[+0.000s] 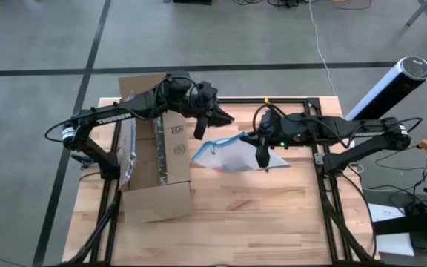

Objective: Unpack boxes
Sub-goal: Put the brown chocolate bar into the blue transparent zip bag

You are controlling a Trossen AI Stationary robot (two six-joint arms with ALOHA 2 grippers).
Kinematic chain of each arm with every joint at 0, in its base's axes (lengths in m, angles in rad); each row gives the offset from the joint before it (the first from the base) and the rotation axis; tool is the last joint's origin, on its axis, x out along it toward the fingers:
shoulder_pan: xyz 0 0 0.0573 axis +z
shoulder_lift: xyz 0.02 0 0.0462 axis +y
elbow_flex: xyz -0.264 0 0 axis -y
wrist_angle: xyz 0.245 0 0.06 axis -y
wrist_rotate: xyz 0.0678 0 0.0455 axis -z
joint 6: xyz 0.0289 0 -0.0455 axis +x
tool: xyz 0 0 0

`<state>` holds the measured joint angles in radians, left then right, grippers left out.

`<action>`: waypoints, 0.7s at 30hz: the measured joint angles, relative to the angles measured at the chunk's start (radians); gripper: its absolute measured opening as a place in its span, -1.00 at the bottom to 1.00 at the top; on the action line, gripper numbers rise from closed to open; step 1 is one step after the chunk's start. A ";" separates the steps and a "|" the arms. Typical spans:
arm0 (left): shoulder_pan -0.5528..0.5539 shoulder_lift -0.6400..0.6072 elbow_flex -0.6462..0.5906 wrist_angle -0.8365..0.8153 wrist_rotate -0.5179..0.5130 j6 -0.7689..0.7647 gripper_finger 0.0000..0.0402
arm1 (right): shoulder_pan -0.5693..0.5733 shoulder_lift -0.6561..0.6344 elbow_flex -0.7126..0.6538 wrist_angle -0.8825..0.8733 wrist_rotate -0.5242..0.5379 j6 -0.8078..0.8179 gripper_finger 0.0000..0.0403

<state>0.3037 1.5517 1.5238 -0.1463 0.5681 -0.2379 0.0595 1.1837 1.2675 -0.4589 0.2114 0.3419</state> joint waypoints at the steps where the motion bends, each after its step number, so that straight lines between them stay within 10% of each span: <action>1: -0.002 0.000 0.000 0.001 0.006 -0.009 -1.00 | -0.001 0.000 0.001 0.011 0.010 -0.003 -1.00; 21: -0.008 -0.007 0.000 -0.072 0.081 -0.049 -1.00 | -0.001 -0.004 0.003 0.111 0.046 -0.040 -1.00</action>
<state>0.2955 1.5448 1.5234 -0.2188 0.6487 -0.2871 0.0585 1.1801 1.2701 -0.3477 0.2574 0.3019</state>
